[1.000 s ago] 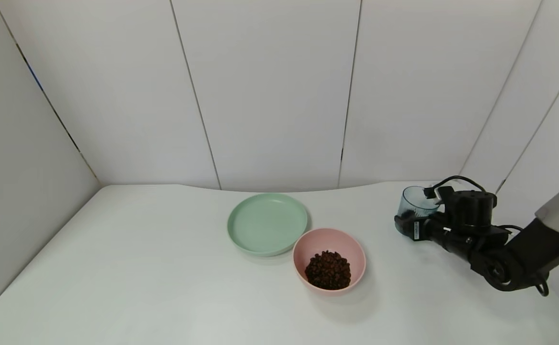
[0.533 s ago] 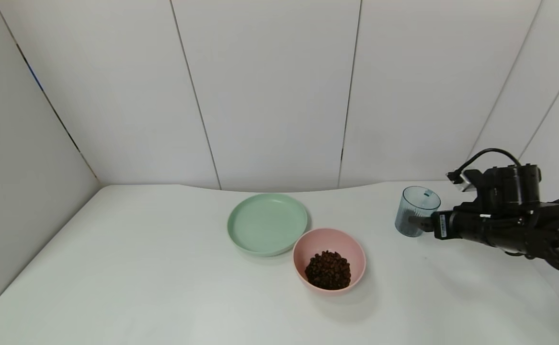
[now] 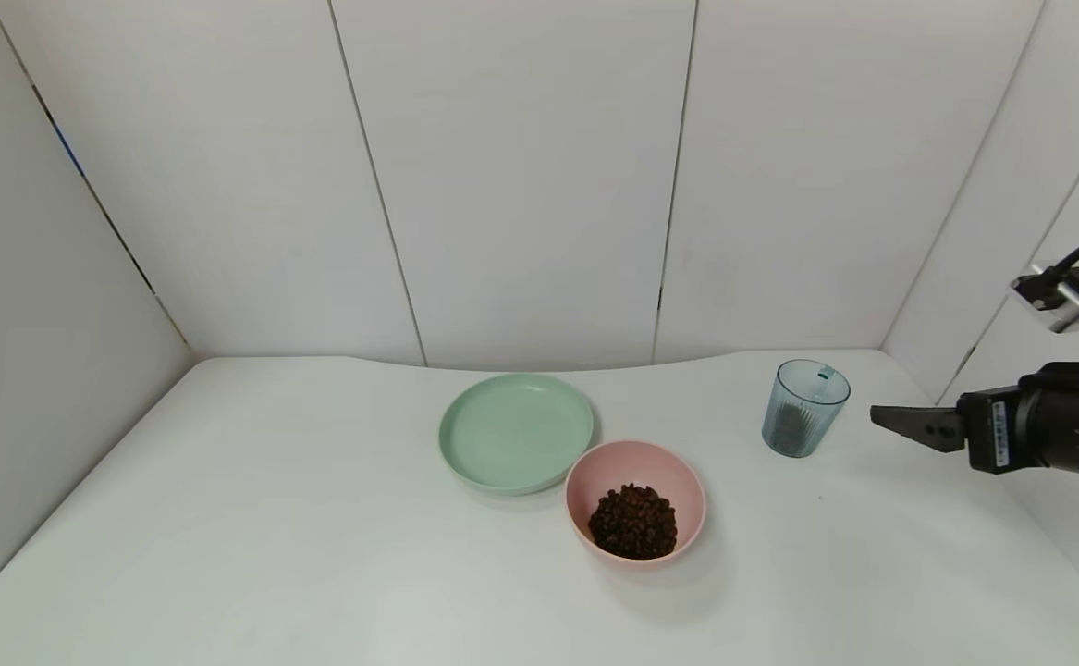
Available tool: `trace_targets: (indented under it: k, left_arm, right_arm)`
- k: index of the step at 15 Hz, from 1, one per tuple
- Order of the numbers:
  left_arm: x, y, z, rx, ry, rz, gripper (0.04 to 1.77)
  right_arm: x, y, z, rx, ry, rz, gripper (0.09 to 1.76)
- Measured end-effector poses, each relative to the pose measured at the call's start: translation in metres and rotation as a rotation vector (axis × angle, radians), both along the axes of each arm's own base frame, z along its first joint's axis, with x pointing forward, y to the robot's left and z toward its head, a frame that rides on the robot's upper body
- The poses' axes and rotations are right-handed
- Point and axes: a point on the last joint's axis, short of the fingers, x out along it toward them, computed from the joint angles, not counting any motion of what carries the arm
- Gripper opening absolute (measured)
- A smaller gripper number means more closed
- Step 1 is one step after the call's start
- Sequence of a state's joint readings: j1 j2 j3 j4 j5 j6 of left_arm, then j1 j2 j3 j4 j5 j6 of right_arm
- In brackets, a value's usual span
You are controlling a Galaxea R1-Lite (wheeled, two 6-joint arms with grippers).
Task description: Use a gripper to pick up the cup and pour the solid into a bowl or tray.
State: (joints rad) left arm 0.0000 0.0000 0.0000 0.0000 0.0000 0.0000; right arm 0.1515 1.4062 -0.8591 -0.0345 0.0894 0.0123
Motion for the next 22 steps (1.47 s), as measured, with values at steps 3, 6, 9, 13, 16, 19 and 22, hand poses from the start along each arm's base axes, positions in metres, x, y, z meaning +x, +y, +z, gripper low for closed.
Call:
trace_targets:
  k: [3,6,9,13,16,19,22]
  left_arm:
    - [0.000,0.000,0.000,0.000,0.000,0.000,1.72]
    - [0.000,0.000,0.000,0.000,0.000,0.000,1.72]
    - [0.000,0.000,0.000,0.000,0.000,0.000,1.72]
    - [0.000,0.000,0.000,0.000,0.000,0.000,1.72]
    - [0.000,0.000,0.000,0.000,0.000,0.000,1.72]
    - [0.000,0.000,0.000,0.000,0.000,0.000,1.72]
    - [0.000,0.000,0.000,0.000,0.000,0.000,1.72]
  right_arm:
    - [-0.035,-0.001,0.015,0.005,-0.045,0.019,1.70]
    - [-0.070,-0.003,0.022,0.007,-0.052,0.040,1.70]
    - [-0.100,-0.008,0.029,0.015,-0.093,0.046,1.70]
    - [-0.145,-0.018,0.028,0.002,-0.108,0.014,1.70]
    - [-0.174,-0.028,0.029,-0.028,-0.163,-0.087,1.70]
    - [-0.200,-0.035,0.027,-0.044,-0.198,-0.182,1.70]
    - [-0.218,-0.039,0.028,-0.047,-0.255,-0.313,1.70]
